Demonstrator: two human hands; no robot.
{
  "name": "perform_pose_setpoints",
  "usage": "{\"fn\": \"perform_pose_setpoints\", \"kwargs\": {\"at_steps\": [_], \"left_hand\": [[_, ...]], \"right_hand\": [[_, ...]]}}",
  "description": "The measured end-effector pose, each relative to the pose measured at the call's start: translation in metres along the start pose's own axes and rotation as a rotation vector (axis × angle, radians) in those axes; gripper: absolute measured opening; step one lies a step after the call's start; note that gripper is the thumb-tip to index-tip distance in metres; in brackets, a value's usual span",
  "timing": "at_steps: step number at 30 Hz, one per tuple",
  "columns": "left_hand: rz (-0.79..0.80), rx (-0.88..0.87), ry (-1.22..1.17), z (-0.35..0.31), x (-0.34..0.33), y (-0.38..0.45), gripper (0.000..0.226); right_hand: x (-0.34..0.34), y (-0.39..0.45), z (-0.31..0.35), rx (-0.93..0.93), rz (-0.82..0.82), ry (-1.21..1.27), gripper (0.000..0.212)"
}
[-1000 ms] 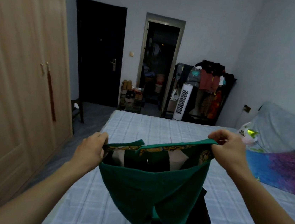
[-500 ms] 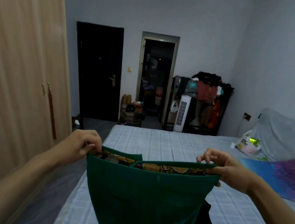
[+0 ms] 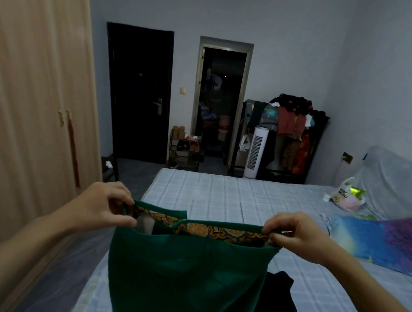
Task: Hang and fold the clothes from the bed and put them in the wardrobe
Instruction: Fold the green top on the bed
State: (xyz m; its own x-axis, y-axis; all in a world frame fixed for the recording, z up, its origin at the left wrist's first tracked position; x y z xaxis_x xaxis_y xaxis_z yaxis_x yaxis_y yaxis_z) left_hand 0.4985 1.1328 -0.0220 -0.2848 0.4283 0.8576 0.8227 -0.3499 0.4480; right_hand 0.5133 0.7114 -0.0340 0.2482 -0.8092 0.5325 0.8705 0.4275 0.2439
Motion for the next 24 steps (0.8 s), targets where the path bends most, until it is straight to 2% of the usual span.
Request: {"fn": "perform_pose_setpoints", "kwargs": {"at_steps": [1,3,5,7,9,11,13,17,19,22,24], "left_hand": [[0.018,-0.007,0.012,0.0,0.0,-0.001,0.044],[0.054,-0.05,0.057,-0.003,-0.001,-0.005,0.05],[0.071,-0.12,0.134,-0.007,-0.003,-0.009,0.038],[0.034,-0.197,0.196,-0.011,-0.003,-0.014,0.021],[0.005,-0.23,0.217,-0.013,-0.003,-0.017,0.02],[-0.015,-0.242,0.206,-0.011,-0.001,-0.019,0.022],[-0.038,-0.231,0.198,-0.006,0.004,-0.023,0.024],[-0.072,-0.159,0.152,0.006,0.012,-0.031,0.03],[-0.078,-0.146,0.126,0.006,0.015,-0.036,0.026],[-0.071,-0.126,0.121,0.002,0.016,-0.04,0.039],[-0.098,-0.118,0.105,0.0,0.018,-0.041,0.039]], "right_hand": [[-0.002,0.0,-0.002,-0.02,0.011,0.019,0.016],[-0.005,-0.001,-0.007,-0.064,0.06,0.026,0.039],[-0.009,-0.002,-0.013,-0.068,0.099,-0.172,0.054],[-0.016,-0.003,-0.014,0.043,0.096,-0.469,0.043],[-0.023,-0.005,-0.013,0.189,0.053,-0.541,0.022],[-0.024,-0.006,-0.014,0.251,0.017,-0.519,0.012],[-0.017,-0.006,-0.014,0.262,-0.035,-0.465,0.015],[-0.001,-0.001,-0.016,0.161,-0.175,-0.326,0.025],[0.003,0.001,-0.013,0.16,-0.228,-0.285,0.021],[0.009,0.004,-0.006,0.155,-0.266,-0.214,0.017],[0.011,0.005,-0.003,0.131,-0.26,-0.177,0.016]]}}
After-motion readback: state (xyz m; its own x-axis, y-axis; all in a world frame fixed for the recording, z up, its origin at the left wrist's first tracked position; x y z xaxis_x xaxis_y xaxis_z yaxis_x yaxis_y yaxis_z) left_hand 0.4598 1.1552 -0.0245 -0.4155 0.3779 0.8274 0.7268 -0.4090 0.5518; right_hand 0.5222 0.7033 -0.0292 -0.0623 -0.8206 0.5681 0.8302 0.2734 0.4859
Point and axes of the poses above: each hand's wrist, its own y-axis towards the middle knuckle, its own x-axis out of the back of the hand, z = x × y, the point moved 6 cm from there along y, towards the middle knuckle, and after that the axes turned 11 degrees about y, right-handed, at the moved point
